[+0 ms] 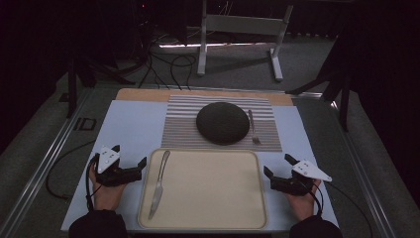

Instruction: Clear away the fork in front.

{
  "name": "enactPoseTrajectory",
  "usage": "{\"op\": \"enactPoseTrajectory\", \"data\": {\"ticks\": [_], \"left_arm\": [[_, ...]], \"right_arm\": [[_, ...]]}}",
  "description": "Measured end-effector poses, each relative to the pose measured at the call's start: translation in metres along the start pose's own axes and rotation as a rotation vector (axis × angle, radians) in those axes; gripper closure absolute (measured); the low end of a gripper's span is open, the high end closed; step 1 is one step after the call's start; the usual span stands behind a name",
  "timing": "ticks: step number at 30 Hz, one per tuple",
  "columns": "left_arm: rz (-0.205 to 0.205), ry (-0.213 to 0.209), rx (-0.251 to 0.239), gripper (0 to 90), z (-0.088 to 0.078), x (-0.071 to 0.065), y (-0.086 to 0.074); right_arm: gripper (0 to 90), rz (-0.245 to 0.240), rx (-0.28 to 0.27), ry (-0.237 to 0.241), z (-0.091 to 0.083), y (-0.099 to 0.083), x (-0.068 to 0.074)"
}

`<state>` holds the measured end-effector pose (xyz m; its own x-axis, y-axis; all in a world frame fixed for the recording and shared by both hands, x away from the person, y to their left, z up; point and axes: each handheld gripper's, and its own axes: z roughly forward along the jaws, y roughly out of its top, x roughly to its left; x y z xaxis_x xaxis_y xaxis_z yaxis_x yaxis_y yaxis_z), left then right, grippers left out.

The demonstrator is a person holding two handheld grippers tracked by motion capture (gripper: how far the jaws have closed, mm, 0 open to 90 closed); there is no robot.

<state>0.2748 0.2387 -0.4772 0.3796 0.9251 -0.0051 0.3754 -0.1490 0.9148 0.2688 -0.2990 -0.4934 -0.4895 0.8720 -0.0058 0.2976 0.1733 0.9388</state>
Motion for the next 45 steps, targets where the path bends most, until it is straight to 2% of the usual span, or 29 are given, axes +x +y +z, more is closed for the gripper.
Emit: {"op": "enactPoseTrajectory", "data": {"ticks": [12, 14, 23, 34, 36, 41, 45], "left_arm": [[-0.003, 0.009, 0.005, 0.0, 0.003, 0.000, -0.006], [-0.003, 0.015, 0.003, 0.0, 0.002, 0.001, -0.007], [-0.036, 0.036, -0.003, 0.0, 0.000, 0.006, -0.010], [-0.035, 0.034, -0.005, 0.0, 0.000, 0.004, -0.010], [-0.037, 0.036, -0.005, 0.0, 0.000, 0.004, -0.010], [-0.036, 0.038, -0.005, 0.0, 0.001, 0.004, -0.010], [-0.038, 0.038, -0.006, 0.0, 0.001, 0.004, -0.010]], "right_arm": [[7.5, 0.000, 0.022, -0.009, 0.004, 0.001, 0.001], [7.5, 0.012, 0.025, -0.010, 0.004, 0.001, 0.001], [7.5, 0.022, 0.054, -0.017, 0.006, 0.003, 0.000], [7.5, 0.030, 0.103, -0.060, 0.012, 0.026, -0.009], [7.6, 0.034, 0.133, -0.076, 0.019, 0.038, -0.014], [8.1, 0.043, 0.165, -0.084, 0.027, 0.049, -0.018], [9.5, 0.049, 0.207, -0.096, 0.040, 0.070, -0.023]]}}
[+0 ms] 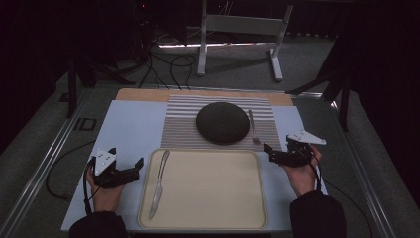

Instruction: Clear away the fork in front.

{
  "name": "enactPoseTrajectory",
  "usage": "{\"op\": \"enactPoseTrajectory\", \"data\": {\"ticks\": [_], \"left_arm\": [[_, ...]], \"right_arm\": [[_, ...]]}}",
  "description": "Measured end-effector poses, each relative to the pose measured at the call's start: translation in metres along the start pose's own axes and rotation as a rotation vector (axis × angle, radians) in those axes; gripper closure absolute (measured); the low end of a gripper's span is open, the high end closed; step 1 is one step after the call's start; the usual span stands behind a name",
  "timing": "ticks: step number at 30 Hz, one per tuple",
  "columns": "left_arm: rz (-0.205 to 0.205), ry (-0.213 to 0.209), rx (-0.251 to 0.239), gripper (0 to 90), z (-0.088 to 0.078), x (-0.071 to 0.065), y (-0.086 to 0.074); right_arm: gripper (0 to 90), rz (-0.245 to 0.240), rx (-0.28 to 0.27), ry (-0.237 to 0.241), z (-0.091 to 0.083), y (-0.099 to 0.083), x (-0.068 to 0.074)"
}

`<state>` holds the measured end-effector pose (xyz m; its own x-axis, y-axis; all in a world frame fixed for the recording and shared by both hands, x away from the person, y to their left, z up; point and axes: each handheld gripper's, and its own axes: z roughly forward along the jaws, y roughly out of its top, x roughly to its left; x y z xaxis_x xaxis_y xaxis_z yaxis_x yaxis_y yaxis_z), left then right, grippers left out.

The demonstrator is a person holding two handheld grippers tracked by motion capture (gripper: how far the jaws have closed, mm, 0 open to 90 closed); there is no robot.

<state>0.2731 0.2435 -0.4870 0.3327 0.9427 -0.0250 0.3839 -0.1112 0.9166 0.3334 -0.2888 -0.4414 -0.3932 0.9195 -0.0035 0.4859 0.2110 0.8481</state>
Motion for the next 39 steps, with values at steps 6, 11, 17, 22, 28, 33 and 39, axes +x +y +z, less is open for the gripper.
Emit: {"op": "enactPoseTrajectory", "data": {"ticks": [6, 11, 17, 22, 28, 33, 39], "left_arm": [[0.000, -0.001, 0.002, 0.0, 0.001, 0.000, 0.000], [0.003, 0.000, 0.005, 0.0, 0.001, -0.001, -0.001], [-0.001, 0.002, 0.003, 0.0, 0.001, 0.000, -0.001], [-0.001, 0.002, 0.004, 0.0, 0.001, 0.000, -0.001], [-0.001, 0.000, 0.006, 0.0, 0.002, 0.000, -0.001], [0.001, -0.002, 0.008, 0.0, 0.002, 0.000, -0.002], [-0.003, -0.002, 0.008, 0.0, 0.002, 0.001, -0.002]], "right_arm": [[10.4, -0.005, 0.040, -0.003, 0.009, 0.017, -0.001], [13.2, -0.012, 0.108, 0.003, 0.035, 0.045, -0.004], [14.4, -0.005, 0.156, -0.012, 0.060, 0.052, -0.008], [15.6, 0.013, 0.183, -0.031, 0.080, 0.060, -0.013], [18.7, 0.049, 0.236, -0.059, 0.103, 0.060, -0.024], [21.9, 0.066, 0.265, -0.073, 0.117, 0.061, -0.029], [32.0, 0.079, 0.320, -0.077, 0.137, 0.058, -0.032]]}}
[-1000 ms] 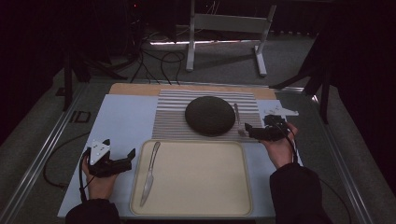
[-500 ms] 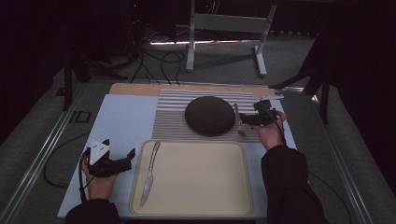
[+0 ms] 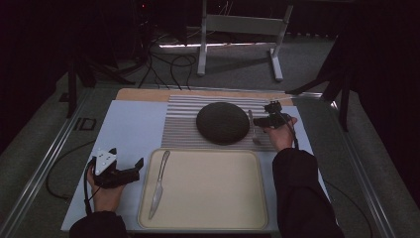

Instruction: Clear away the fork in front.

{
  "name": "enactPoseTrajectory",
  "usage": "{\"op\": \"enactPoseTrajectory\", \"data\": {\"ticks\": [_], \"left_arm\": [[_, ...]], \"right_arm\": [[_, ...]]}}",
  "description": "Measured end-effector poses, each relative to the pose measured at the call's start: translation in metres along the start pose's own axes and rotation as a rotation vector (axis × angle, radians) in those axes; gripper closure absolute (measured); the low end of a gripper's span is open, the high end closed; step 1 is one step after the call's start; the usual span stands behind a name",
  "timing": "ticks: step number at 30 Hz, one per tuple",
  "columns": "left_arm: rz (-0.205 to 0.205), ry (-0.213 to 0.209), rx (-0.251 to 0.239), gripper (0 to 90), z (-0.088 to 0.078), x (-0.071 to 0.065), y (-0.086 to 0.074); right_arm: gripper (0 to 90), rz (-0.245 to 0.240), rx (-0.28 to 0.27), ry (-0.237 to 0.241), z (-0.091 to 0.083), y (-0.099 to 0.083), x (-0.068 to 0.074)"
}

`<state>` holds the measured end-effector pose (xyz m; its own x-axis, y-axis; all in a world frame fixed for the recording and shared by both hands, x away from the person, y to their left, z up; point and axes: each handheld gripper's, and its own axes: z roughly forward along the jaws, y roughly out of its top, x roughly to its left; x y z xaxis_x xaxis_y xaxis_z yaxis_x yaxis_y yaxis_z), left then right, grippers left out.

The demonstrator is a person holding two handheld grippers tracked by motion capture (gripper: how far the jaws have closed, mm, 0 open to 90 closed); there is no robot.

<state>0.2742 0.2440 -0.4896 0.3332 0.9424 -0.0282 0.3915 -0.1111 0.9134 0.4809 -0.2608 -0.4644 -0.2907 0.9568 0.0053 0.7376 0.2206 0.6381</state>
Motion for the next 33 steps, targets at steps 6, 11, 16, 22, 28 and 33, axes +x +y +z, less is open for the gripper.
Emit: {"op": "enactPoseTrajectory", "data": {"ticks": [6, 11, 16, 22, 28, 33], "left_arm": [[-0.004, 0.002, -0.002, 0.0, -0.001, 0.000, 0.000], [-0.001, 0.001, 0.000, 0.0, 0.000, 0.000, 0.000], [0.001, 0.003, 0.004, 0.0, 0.000, -0.001, -0.001], [0.000, 0.001, 0.003, 0.0, 0.001, 0.000, -0.001], [0.005, 0.001, 0.009, 0.0, 0.002, -0.001, -0.002], [0.007, 0.000, 0.012, 0.0, 0.003, -0.002, -0.002]], "right_arm": [[43.3, 0.007, 0.046, 0.009, 0.017, -0.005, 0.002], [48.1, 0.003, 0.063, 0.016, 0.022, -0.007, 0.004], [60.0, -0.001, 0.097, 0.024, 0.033, -0.009, 0.011], [70.0, 0.020, 0.128, 0.033, 0.039, -0.011, 0.012], [74.9, 0.014, 0.146, 0.020, 0.043, -0.013, 0.014], [82.6, 0.003, 0.155, -0.016, 0.043, -0.013, 0.016]]}}
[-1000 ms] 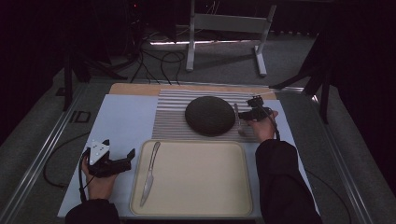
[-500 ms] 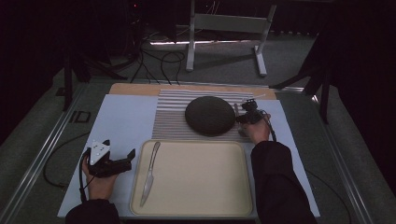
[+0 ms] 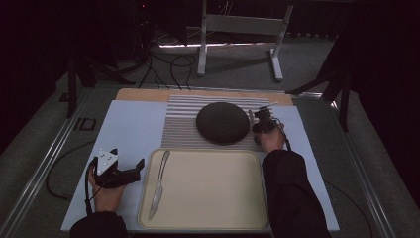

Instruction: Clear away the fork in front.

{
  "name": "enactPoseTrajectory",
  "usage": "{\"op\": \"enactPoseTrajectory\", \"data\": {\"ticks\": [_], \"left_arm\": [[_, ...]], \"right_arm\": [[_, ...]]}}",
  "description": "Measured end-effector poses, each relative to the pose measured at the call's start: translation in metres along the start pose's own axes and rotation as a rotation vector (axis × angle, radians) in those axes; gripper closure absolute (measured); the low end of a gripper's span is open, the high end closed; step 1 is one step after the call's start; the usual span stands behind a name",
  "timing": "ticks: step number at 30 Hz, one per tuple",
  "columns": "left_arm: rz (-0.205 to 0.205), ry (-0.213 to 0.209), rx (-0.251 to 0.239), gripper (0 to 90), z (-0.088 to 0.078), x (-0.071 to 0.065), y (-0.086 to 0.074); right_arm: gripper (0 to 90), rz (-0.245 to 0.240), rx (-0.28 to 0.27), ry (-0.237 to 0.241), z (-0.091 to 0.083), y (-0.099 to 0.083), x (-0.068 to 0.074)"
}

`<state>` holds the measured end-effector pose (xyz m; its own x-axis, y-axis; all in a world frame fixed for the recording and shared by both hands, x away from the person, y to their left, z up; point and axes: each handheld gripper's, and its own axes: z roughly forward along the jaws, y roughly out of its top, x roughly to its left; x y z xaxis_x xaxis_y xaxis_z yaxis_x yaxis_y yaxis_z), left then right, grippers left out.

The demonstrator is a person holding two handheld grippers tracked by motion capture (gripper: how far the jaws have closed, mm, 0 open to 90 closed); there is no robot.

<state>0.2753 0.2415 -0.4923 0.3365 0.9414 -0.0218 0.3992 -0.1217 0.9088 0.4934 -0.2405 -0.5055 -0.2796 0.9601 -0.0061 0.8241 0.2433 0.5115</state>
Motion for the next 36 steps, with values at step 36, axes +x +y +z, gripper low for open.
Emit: {"op": "enactPoseTrajectory", "data": {"ticks": [36], "left_arm": [[0.005, 0.004, 0.022, 0.0, 0.003, -0.001, -0.001]], "right_arm": [[86.2, 0.059, -0.076, 0.026, -0.018, -0.002, -0.007]]}}
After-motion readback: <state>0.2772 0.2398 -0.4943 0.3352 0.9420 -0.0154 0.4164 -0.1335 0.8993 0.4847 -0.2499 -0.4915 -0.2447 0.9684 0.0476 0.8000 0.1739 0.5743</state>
